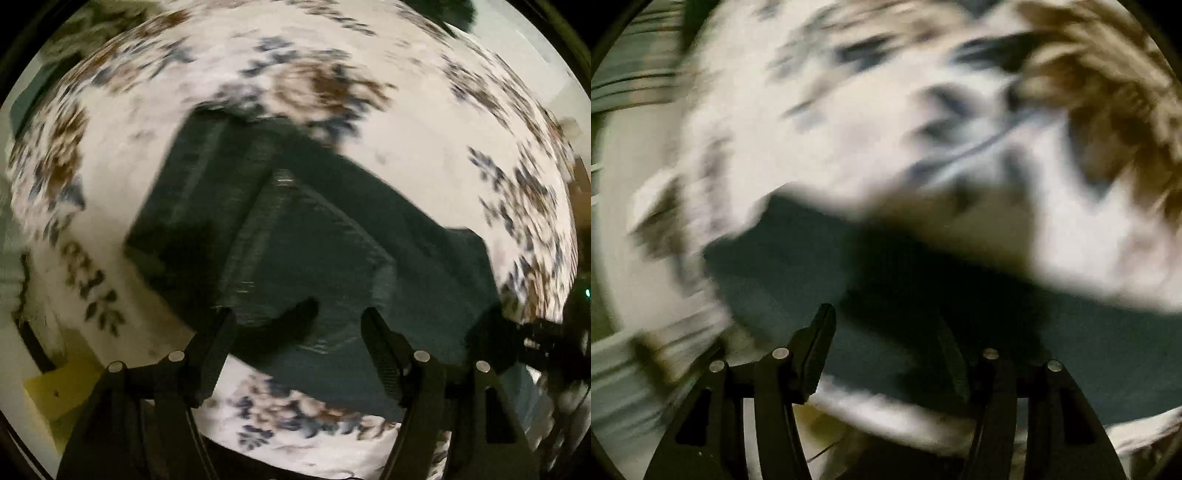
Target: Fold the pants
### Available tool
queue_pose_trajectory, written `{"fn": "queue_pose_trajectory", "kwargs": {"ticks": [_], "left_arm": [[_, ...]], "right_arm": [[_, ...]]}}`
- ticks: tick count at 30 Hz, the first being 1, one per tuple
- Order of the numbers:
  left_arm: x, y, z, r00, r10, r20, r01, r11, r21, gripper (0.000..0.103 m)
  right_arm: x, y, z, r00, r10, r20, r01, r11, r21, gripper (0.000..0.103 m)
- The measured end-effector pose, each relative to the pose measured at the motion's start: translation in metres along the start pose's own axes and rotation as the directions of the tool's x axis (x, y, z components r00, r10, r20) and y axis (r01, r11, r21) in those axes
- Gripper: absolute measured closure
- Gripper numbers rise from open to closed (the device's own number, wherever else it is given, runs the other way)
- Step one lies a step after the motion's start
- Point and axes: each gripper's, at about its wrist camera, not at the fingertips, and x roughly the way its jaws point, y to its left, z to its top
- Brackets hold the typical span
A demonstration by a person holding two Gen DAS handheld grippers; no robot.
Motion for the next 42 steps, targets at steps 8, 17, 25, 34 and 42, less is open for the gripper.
{"fn": "queue_pose_trajectory", "kwargs": {"ticks": [8,17,25,34,42], "left_arm": [[0.015,-0.089,-0.03,1.0,-0.01,-0.019,0.015,0.954,0.3,0.035],[0.072,-0.179,-0.068,0.99,-0.033,-0.139,0.093,0.889,0.448,0.026],[0.105,-0.189,-0.067,0.988,-0.006,-0.153,0.074,0.894,0.443,0.0],[0.108,-0.192,-0.069,0.988,0.044,-0.145,0.021,0.909,0.417,0.0],[0.109,-0.199,-0.074,0.991,0.061,-0.123,-0.005,0.913,0.409,0.0]], "right_arm": [[-0.087,-0.103,-0.07,0.916,0.187,0.356,-0.294,0.915,0.277,0.03],[-0.129,-0.319,-0.241,0.789,-0.054,0.612,-0.421,0.677,0.603,0.024],[-0.127,-0.458,-0.26,0.559,-0.025,0.829,-0.686,0.548,0.479,0.024],[-0.125,-0.492,-0.254,0.329,0.055,0.943,-0.859,0.433,0.275,0.076],[-0.143,-0.501,-0.239,0.291,0.159,0.943,-0.846,0.503,0.176,0.082]]}}
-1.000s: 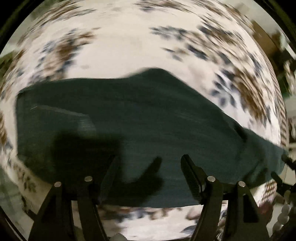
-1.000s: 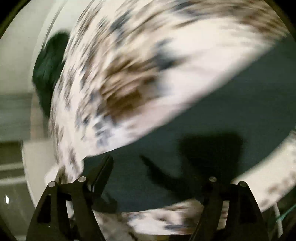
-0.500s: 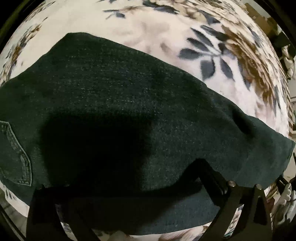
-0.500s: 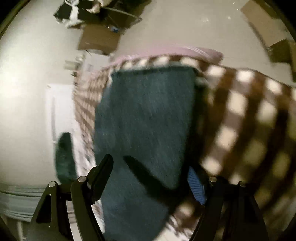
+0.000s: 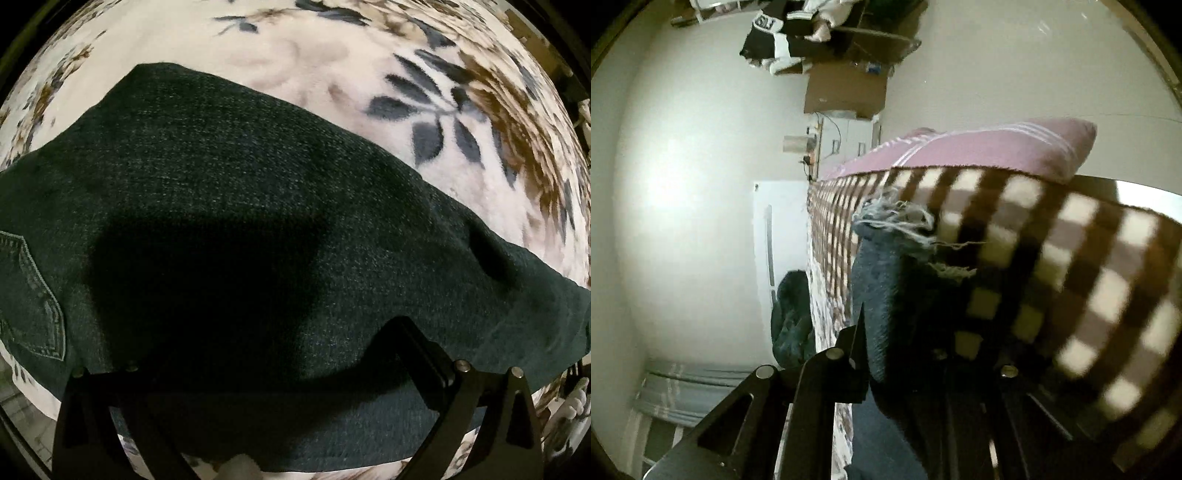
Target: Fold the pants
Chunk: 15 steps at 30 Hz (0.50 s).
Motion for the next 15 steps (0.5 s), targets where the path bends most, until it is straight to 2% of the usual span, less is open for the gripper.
{"fn": "queue_pose_trajectory", "kwargs": {"ticks": [1,3,4,6,7,10,12,15], "left_arm": [[0.0,-0.001,0.0,1.0,-0.001,0.003,0.001,1.0,-0.004,0.0],[0.006,-0.006,0.006,1.0,0.002,0.006,-0.002,1.0,-0.009,0.0],[0.006,-0.005,0.005,1.0,0.004,0.007,-0.004,1.0,-0.011,0.0],[0.005,-0.004,0.004,1.0,0.003,0.01,-0.003,1.0,-0.016,0.0],[0.004,-0.003,0.003,1.0,0.003,0.011,-0.003,1.0,-0.02,0.0],[-0.004,-0.002,-0.001,1.0,-0.003,0.009,0.004,1.0,-0.02,0.0],[-0.012,-0.001,-0.004,0.999,-0.04,0.014,0.04,0.999,-0.033,0.0],[-0.028,0.001,-0.013,0.996,-0.087,0.035,0.088,0.995,-0.051,0.0]], "right_arm": [[0.005,-0.004,0.004,1.0,-0.004,-0.018,0.005,1.0,0.012,0.069],[0.019,-0.006,0.012,0.998,-0.006,-0.058,0.008,0.999,0.033,0.068],[0.025,0.0,0.013,0.998,-0.025,-0.064,0.025,1.0,0.01,0.069],[0.021,0.005,0.016,0.996,-0.075,-0.048,0.073,0.997,-0.026,0.09],[0.019,0.012,0.015,0.995,-0.097,-0.028,0.096,0.995,-0.032,0.094],[0.007,0.038,0.007,0.991,-0.129,0.028,0.13,0.99,-0.054,0.095],[0.001,0.067,-0.003,0.989,-0.142,0.043,0.147,0.981,-0.124,0.095],[-0.004,0.122,-0.03,0.985,-0.165,0.053,0.173,0.947,-0.272,0.095]]}}
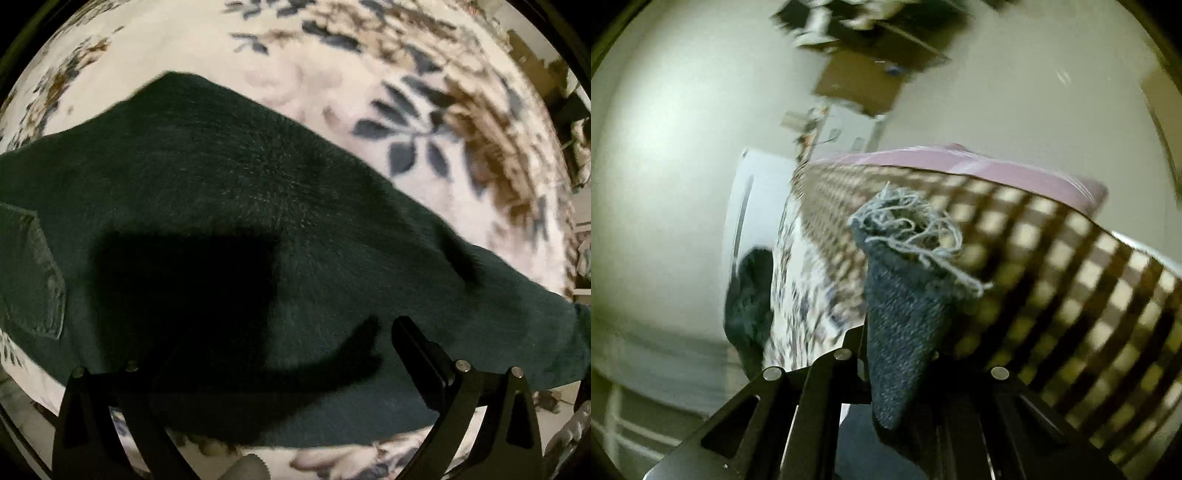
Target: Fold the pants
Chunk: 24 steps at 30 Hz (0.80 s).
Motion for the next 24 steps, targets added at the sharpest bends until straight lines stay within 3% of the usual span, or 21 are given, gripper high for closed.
{"fn": "queue_pose_trajectory", "kwargs": {"ticks": [6,9,15,21,24], "left_arm": [[-0.037,0.016,-0.026,0.996,-0.069,0.062,0.07,0.997,-0.018,0.0],[-0.051,0.037,-0.036,0.994,-0.079,0.077,0.082,0.996,-0.039,0.0],[-0.062,0.099,-0.045,0.994,-0.077,0.084,0.087,0.989,-0.117,0.0],[-0.063,0.145,-0.056,0.994,-0.064,0.084,0.076,0.987,-0.143,0.0],[-0.063,0.162,-0.059,0.994,-0.067,0.09,0.08,0.985,-0.152,0.0]], "right_arm": [[0.002,0.124,-0.063,0.999,-0.009,-0.044,-0.005,0.953,-0.302,0.095],[0.018,0.167,-0.123,0.995,-0.025,-0.097,-0.019,0.903,-0.43,0.095],[0.08,0.198,-0.256,0.965,-0.106,-0.241,-0.058,0.809,-0.585,0.095],[0.137,0.199,-0.388,0.917,-0.234,-0.323,-0.092,0.665,-0.741,0.095],[0.157,0.196,-0.442,0.898,-0.303,-0.32,-0.099,0.569,-0.816,0.095]]}}
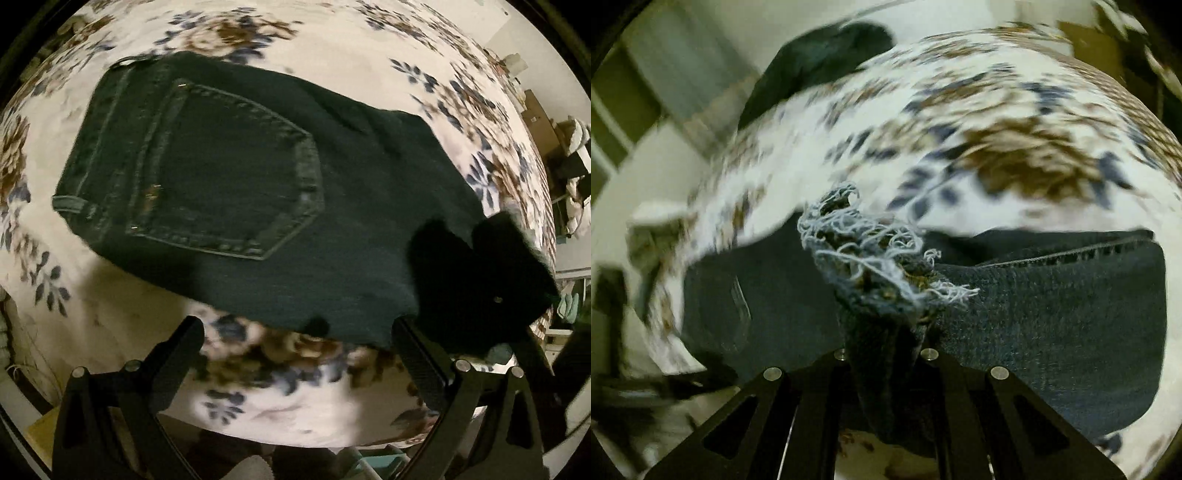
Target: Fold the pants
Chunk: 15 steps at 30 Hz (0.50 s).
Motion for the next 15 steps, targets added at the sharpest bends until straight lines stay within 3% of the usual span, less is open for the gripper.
{"fn": "queue_pose_trajectory", "kwargs": {"ticks": [3,6,7,8,9,12,15], "left_arm": [[-0.002,0.01,0.002,1.0,-0.008,0.008,0.008,1.0,-0.014,0.0],[-0.005,0.011,0.007,1.0,-0.026,0.017,0.026,0.999,-0.018,0.0],[-0.006,0.009,0.009,0.999,-0.03,0.022,0.03,0.999,-0.015,0.0],[-0.007,0.005,0.011,0.999,-0.037,0.027,0.037,0.999,-0.009,0.0],[-0.008,0.002,0.014,0.998,-0.044,0.034,0.044,0.999,-0.005,0.0],[-0.003,-0.015,0.021,0.997,-0.069,0.036,0.069,0.998,0.001,0.0],[0.007,-0.043,0.029,0.995,-0.1,0.029,0.099,0.995,0.021,0.0]], "right_arm": [[0.028,0.026,-0.009,0.996,-0.073,-0.045,0.068,0.994,-0.089,0.095],[0.044,0.028,-0.005,0.983,-0.096,-0.153,0.082,0.992,-0.096,0.084],[0.043,0.026,-0.003,0.981,-0.056,-0.187,0.043,0.996,-0.073,0.067],[0.04,0.023,-0.002,0.975,-0.005,-0.221,-0.004,0.999,-0.04,0.043],[0.035,0.02,-0.001,0.969,0.042,-0.244,-0.043,0.999,0.0,0.034],[0.003,-0.004,0.001,0.958,0.178,-0.226,-0.148,0.978,0.144,0.024],[-0.027,-0.047,0.0,0.971,0.15,-0.184,-0.101,0.963,0.251,0.019]]}}
